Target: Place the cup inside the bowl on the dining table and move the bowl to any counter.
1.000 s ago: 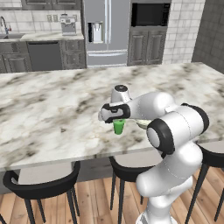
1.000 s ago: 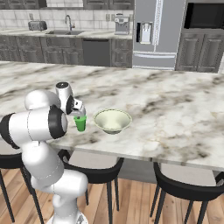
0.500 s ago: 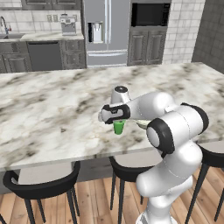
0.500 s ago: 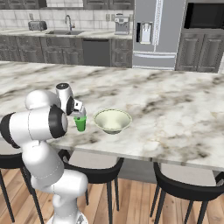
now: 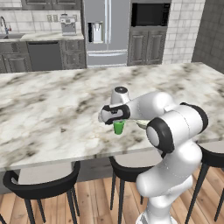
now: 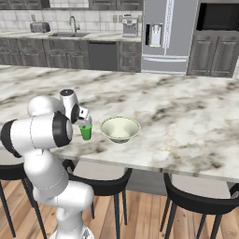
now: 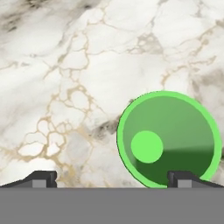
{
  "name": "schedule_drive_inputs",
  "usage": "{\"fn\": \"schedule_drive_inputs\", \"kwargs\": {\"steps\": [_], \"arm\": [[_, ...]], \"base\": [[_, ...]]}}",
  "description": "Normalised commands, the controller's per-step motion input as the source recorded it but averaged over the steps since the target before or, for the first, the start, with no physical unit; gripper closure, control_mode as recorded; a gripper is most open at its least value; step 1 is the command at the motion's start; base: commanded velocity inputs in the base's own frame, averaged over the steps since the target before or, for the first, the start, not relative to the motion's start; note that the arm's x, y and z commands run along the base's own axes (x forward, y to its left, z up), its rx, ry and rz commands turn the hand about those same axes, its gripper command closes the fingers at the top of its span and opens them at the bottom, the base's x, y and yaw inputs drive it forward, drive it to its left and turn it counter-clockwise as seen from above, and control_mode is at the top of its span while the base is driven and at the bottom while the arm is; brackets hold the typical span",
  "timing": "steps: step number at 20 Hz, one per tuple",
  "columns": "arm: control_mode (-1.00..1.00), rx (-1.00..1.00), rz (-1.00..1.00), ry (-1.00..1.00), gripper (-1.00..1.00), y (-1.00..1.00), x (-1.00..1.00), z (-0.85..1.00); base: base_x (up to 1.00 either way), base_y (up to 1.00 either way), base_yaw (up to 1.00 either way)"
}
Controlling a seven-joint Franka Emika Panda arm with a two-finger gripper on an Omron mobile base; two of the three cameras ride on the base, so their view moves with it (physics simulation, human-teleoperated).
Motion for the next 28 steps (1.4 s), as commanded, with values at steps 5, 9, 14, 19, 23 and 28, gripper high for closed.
{"fn": "schedule_drive_inputs", "kwargs": {"steps": [5, 9, 14, 19, 23, 28], "arm": [[-1.00, 0.00, 0.00, 0.00, -1.00, 0.00, 0.04, -0.18], [-1.00, 0.00, 0.00, 0.00, -1.00, 0.00, 0.04, -0.15], [-1.00, 0.00, 0.00, 0.00, -1.00, 0.00, 0.05, -0.12], [-1.00, 0.00, 0.00, 0.00, -1.00, 0.00, 0.01, -0.03], [-1.00, 0.00, 0.00, 0.00, 1.00, 0.00, 0.00, 0.00], [-1.00, 0.00, 0.00, 0.00, 1.00, 0.00, 0.00, 0.00]], "base": [[0.00, 0.00, 0.00], [0.00, 0.00, 0.00], [0.00, 0.00, 0.00], [0.00, 0.00, 0.00], [0.00, 0.00, 0.00], [0.00, 0.00, 0.00]]}}
